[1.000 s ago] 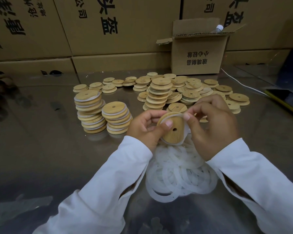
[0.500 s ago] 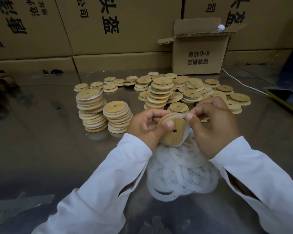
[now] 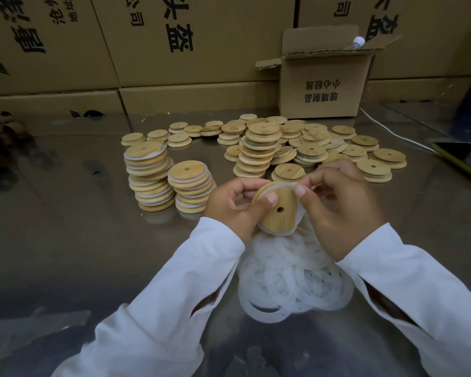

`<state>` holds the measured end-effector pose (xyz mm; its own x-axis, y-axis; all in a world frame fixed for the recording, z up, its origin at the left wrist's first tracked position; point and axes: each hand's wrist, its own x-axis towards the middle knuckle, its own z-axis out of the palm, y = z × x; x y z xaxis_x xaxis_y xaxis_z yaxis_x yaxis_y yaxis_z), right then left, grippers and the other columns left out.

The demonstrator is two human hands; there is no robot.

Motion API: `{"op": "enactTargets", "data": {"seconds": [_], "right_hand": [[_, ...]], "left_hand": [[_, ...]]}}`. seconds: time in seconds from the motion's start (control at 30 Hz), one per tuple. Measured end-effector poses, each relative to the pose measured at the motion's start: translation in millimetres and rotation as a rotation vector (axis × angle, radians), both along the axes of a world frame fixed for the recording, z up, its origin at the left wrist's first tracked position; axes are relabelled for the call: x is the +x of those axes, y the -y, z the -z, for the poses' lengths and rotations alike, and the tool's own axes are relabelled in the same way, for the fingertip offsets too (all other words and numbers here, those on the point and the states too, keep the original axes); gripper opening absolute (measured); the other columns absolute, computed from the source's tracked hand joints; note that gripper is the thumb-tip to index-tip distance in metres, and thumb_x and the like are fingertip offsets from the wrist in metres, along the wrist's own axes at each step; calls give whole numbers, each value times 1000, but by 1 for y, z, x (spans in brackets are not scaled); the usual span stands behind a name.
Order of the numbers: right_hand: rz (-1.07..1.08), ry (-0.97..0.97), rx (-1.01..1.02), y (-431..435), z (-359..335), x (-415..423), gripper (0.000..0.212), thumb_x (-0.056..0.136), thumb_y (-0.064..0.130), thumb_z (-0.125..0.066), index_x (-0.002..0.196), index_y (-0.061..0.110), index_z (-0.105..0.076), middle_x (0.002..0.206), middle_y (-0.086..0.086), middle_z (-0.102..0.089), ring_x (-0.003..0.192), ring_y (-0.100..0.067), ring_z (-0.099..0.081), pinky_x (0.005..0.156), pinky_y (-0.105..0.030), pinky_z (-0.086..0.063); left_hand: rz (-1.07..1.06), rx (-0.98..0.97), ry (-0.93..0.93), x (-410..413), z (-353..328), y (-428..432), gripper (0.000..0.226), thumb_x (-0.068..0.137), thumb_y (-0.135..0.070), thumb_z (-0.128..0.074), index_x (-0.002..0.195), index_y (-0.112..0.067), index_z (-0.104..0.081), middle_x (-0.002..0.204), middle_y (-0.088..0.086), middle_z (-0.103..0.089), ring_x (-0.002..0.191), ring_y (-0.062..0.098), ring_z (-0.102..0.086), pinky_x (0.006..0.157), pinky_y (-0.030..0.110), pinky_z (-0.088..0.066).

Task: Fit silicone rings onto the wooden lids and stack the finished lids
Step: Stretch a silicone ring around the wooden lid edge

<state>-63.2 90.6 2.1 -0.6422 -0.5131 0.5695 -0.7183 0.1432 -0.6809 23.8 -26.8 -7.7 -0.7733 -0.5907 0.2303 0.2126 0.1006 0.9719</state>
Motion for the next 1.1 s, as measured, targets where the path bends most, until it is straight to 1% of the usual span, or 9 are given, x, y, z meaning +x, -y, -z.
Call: {"op": "enactTargets", "data": {"seconds": [0.07,0.17,0.37,0.5,0.6,0.73,0.87,1.0,1.1], "right_hand": [[10,-6,-10,0,1,1,9,82,14,-63,79,21,-58,89,17,-44,74,9,-50,66,0,-35],[35,-9,-9,0,2,1,10,80,21,-66,84,23,-57,92,11,-47,71,0,-54,64,-2,-35],[68,-34,-6,1,2,2,12,80,14,-66,73,20,-57,83,16,-45,68,0,-51,63,0,-33],[40,-77,-34,-1,2,3,15,78,6,-67,69,15,-58,79,9,-48,68,2,-50,64,0,-34],[34,-110,-33,-2,0,3,10,77,7,-68,70,11,-62,81,3,-51,70,-1,-50,64,-2,-35],[36,0,-22,-4,-6,-3,12,77,17,-68,67,21,-62,83,13,-50,71,-3,-52,63,-7,-38],[11,115,-3,-4,-10,-9,19,78,16,-68,64,27,-59,84,12,-51,66,4,-50,59,-3,-37],[-17,175,21,-6,-13,-10,18,79,17,-68,65,26,-61,84,11,-53,68,-2,-52,61,-5,-40],[-59,231,28,-5,-15,-11,18,78,18,-67,63,25,-62,83,7,-54,66,-2,-52,59,-4,-38]], "left_hand": [[-12,21,-6,-1,1,0,16,80,0,-64,86,-15,-64,75,-1,-68,69,9,-67,64,23,-56],[-29,82,-31,-2,1,2,15,80,0,-64,85,-15,-65,76,2,-69,70,13,-67,64,28,-58],[-8,176,-46,-3,2,4,17,75,-4,-70,82,-19,-70,82,7,-72,80,24,-68,78,42,-55],[35,102,-8,-3,3,0,19,81,-1,-63,96,-12,-68,93,14,-70,90,26,-66,86,38,-53],[21,18,-8,-2,3,-2,15,83,-4,-60,95,-8,-68,88,12,-70,83,19,-66,82,31,-54],[36,-31,11,-1,-1,-1,16,84,-5,-59,97,-11,-67,85,7,-69,81,16,-66,78,26,-54],[55,27,29,1,-3,0,22,85,-5,-57,106,-3,-65,101,22,-67,100,34,-63,92,41,-50],[57,86,36,1,-5,2,22,85,-4,-56,106,-4,-64,107,26,-64,105,39,-60,95,50,-47],[59,90,34,1,-5,3,17,84,-5,-57,98,-7,-66,104,25,-64,105,40,-60,92,50,-48]]}}
